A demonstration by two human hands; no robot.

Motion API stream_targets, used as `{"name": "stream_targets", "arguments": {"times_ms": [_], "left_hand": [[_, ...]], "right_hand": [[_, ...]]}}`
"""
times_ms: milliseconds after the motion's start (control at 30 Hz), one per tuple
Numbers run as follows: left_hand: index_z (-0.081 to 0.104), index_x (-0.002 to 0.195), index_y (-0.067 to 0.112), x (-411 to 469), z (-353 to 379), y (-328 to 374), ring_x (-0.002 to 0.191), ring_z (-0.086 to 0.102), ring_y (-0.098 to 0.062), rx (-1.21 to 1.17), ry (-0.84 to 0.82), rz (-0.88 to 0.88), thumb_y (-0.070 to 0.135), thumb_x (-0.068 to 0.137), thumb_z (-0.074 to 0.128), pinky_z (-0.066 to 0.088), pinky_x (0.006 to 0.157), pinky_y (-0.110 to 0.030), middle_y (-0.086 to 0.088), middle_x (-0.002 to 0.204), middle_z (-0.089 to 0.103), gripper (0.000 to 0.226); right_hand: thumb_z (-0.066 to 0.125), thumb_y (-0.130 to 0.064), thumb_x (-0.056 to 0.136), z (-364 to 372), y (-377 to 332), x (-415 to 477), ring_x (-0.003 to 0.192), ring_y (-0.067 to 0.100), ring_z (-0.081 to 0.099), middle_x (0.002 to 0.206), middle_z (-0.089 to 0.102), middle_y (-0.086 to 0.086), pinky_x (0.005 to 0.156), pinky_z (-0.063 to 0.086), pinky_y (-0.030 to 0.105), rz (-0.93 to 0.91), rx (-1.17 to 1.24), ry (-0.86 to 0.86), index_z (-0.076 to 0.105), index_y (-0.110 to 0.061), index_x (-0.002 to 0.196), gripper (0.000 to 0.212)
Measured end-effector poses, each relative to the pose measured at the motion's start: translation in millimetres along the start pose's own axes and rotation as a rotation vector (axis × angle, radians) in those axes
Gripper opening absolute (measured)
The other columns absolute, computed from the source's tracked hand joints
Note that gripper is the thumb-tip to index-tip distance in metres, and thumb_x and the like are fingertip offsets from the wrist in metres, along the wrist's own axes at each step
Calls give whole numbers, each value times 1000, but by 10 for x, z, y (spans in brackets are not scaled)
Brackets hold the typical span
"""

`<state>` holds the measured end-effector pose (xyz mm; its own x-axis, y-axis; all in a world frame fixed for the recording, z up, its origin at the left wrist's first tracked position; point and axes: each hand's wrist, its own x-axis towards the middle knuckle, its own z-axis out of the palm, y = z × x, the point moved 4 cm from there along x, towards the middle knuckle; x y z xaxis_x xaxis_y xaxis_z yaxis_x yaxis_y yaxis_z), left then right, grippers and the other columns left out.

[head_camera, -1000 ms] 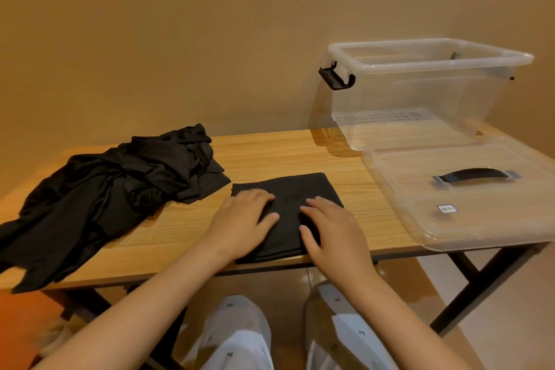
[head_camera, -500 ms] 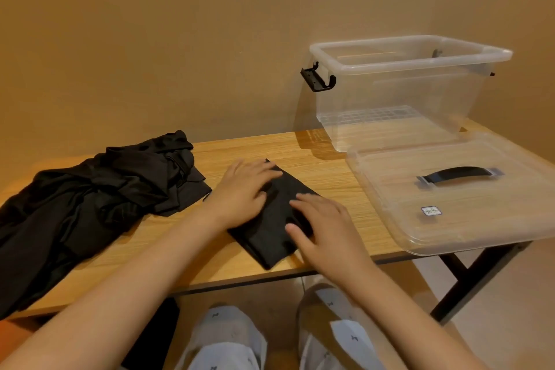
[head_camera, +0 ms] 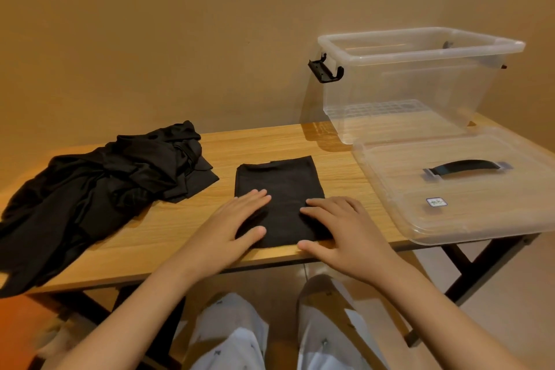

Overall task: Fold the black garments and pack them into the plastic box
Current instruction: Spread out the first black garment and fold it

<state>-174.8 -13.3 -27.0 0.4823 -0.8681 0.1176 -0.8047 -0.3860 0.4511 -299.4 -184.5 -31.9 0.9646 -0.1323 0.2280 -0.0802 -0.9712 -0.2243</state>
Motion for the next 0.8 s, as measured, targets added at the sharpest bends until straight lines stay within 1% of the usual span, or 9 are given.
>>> {"name": "stream_targets", "arguments": {"times_ms": [100, 200, 333, 433, 533, 600, 667, 733, 800], "left_hand": [[6, 146, 49, -216, 175, 139, 133, -14, 21, 111, -42, 12, 65, 88, 49, -7, 111, -10, 39, 146, -8, 74], [5, 148, 44, -359, 305, 66, 140, -9, 12, 249, -4, 41, 55, 90, 57, -9, 113, -13, 30, 152, -5, 79], [35, 141, 42, -441, 259, -19, 138, 13, 17, 121, 88, 76, 20, 90, 66, 12, 116, -15, 29, 148, 26, 63], [53, 130, 38, -476, 202, -48, 134, 27, 18, 42, 109, 103, 11, 90, 66, 25, 112, -16, 28, 142, 42, 50], [59, 123, 38, -515, 134, -32, 128, 39, 16, -44, 139, 76, 9, 93, 60, 34, 108, -18, 31, 132, 51, 42], [57, 122, 43, -538, 91, 11, 123, 43, 15, -77, 136, 44, 14, 96, 57, 36, 103, -15, 35, 126, 53, 40], [56, 118, 49, -545, 36, 39, 115, 47, 13, -106, 121, 7, 19, 97, 55, 40, 93, -11, 37, 115, 57, 36], [58, 113, 48, -536, -51, 76, 109, 53, 10, -184, 139, -16, 20, 97, 55, 44, 87, -11, 33, 109, 61, 32], [61, 110, 44, -490, -172, 114, 107, 56, 8, -293, 211, -43, 18, 96, 56, 46, 85, -11, 27, 109, 62, 30]], "right_hand": [[41, -77, 80, 120, -5, 28, 147, 3, 5, 159, 18, -12, 117, -10, 29, -107, -34, -88, 25, -32, 151, 86], [55, -66, 83, 208, -3, -45, 147, 2, 2, 160, 13, -13, 118, -10, 32, -133, -51, -109, 19, -32, 152, 86], [67, -34, 87, 209, 10, -186, 142, -1, 15, 154, 32, -12, 121, 8, 32, -164, 39, 24, 39, -31, 145, 64], [71, -21, 84, 227, 60, -241, 138, -2, 28, 146, 45, -11, 118, 16, 30, -179, 114, 79, 53, -28, 134, 54], [70, -12, 85, 214, 76, -283, 136, -1, 35, 142, 48, -13, 116, 18, 28, -166, 189, 78, 57, -28, 130, 49], [65, -11, 89, 178, 70, -305, 135, -4, 34, 140, 48, -18, 116, 16, 23, -155, 234, 69, 56, -30, 129, 45], [60, -17, 93, 112, 76, -318, 130, -7, 38, 134, 50, -23, 115, 22, 21, -109, 303, 40, 57, -35, 125, 38], [58, -22, 94, -3, 78, -300, 115, -3, 52, 117, 62, -24, 103, 40, 22, -38, 442, 6, 62, -36, 114, 24], [58, -21, 94, -146, 61, -234, 98, 2, 61, 97, 66, -17, 87, 50, 25, -2, 603, 14, 65, -32, 103, 15]]}}
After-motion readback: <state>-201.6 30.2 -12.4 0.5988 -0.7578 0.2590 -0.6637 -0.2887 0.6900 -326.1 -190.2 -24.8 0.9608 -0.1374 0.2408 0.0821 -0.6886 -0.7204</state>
